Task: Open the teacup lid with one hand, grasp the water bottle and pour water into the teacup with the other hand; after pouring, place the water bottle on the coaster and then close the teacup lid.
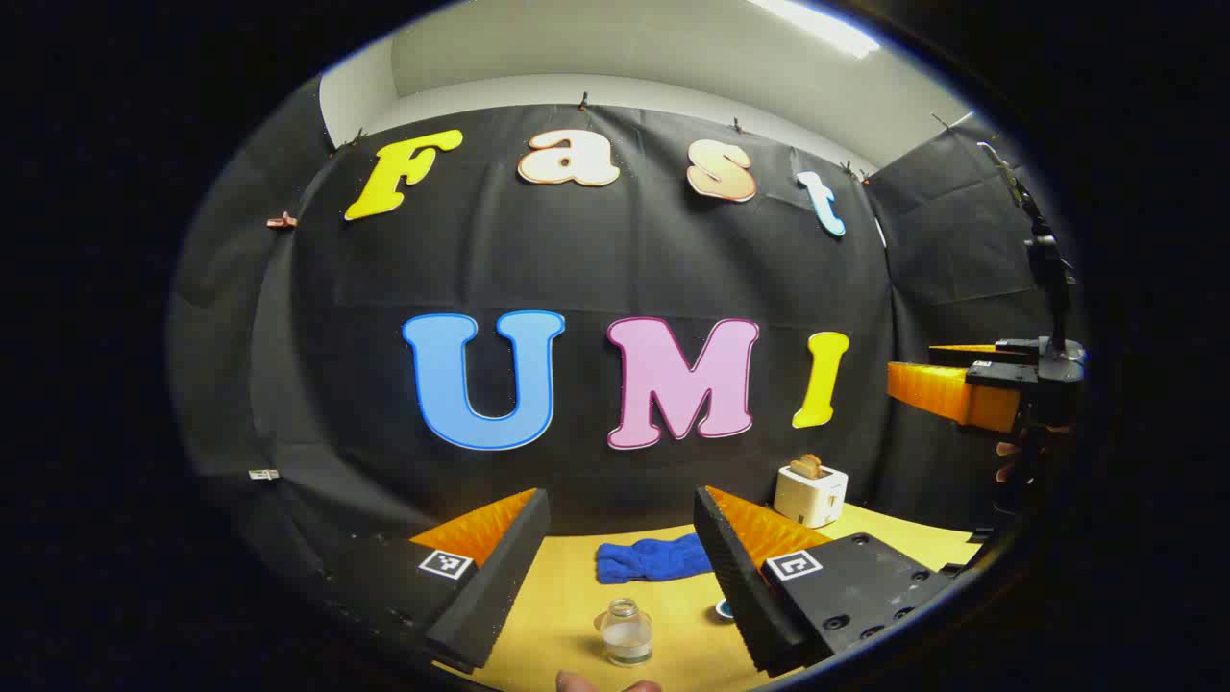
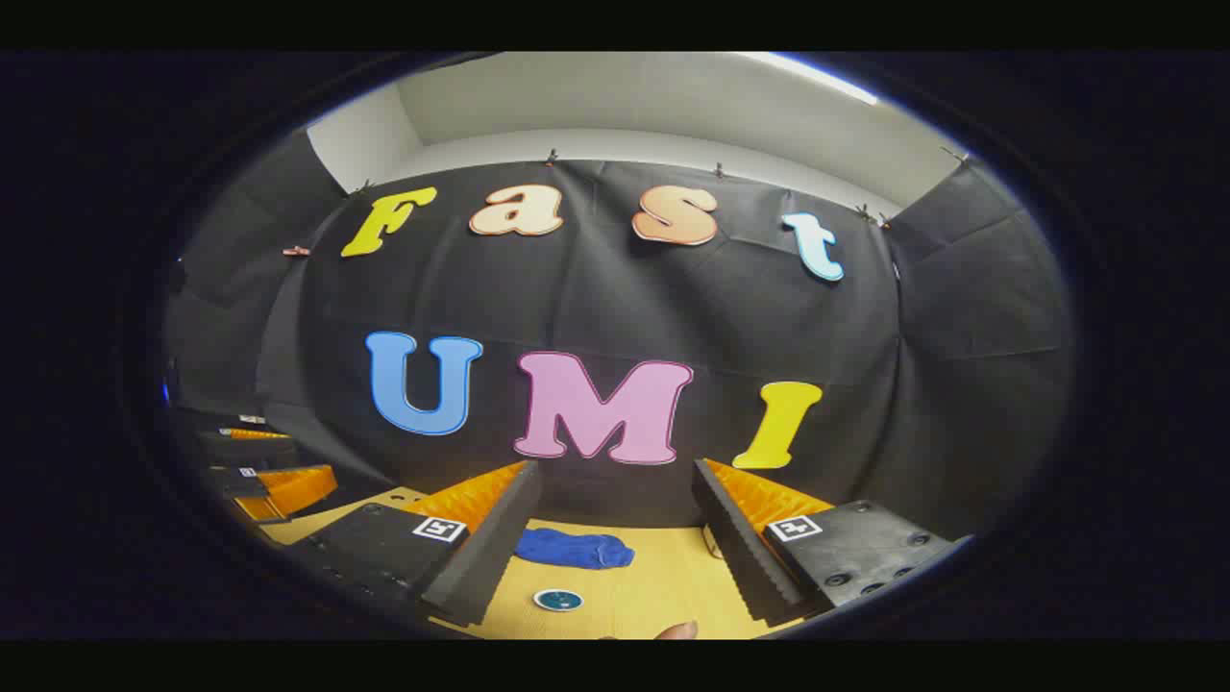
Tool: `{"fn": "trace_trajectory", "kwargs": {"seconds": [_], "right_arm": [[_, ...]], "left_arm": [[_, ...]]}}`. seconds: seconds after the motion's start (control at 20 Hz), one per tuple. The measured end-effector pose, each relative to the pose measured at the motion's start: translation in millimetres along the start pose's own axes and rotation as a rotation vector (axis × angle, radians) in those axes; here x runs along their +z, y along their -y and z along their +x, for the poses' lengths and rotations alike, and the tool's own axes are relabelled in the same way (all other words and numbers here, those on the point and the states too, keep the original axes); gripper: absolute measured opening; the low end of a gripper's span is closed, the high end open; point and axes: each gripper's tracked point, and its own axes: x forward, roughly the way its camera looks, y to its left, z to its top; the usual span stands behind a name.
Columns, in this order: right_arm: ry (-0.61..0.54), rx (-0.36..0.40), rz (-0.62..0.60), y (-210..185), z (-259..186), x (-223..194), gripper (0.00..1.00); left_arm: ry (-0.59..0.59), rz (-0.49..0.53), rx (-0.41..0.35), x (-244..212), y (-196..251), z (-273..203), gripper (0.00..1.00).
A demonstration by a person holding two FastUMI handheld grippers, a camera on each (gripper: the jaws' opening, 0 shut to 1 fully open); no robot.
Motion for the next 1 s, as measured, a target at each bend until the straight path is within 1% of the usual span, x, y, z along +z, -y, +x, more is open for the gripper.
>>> {"fn": "trace_trajectory", "kwargs": {"seconds": [0.1, 0.25, 0.35, 0.45, 0.65, 1.0], "right_arm": [[0.01, -0.017, -0.018, 9.1, -2.8, 3.5, 0.97], [0.003, -0.03, -0.011, 17.6, -3.1, 1.8, 0.97], [0.003, -0.028, -0.016, 17.6, -2.0, 0.9, 0.96], [0.01, -0.025, -0.019, 15.4, -2.6, 2.0, 0.98], [0.006, -0.007, -0.015, 11.0, -4.9, -2.2, 0.98], [0.03, 0.057, -0.042, -3.2, -8.7, 1.3, 0.97]], "left_arm": [[0.014, 0.001, -0.011, 2.5, 6.3, 3.1, 0.95], [-0.005, 0.005, -0.014, -0.8, 9.8, 5.8, 0.95], [-0.019, -0.005, -0.003, -5.0, 5.3, 5.9, 0.95], [-0.026, -0.005, 0.007, -8.5, 3.0, 2.2, 0.95], [-0.03, 0.024, 0.04, -13.5, -5.2, -6.6, 0.95], [-0.041, 0.045, 0.11, -16.4, -23.6, -29.3, 0.97]]}}
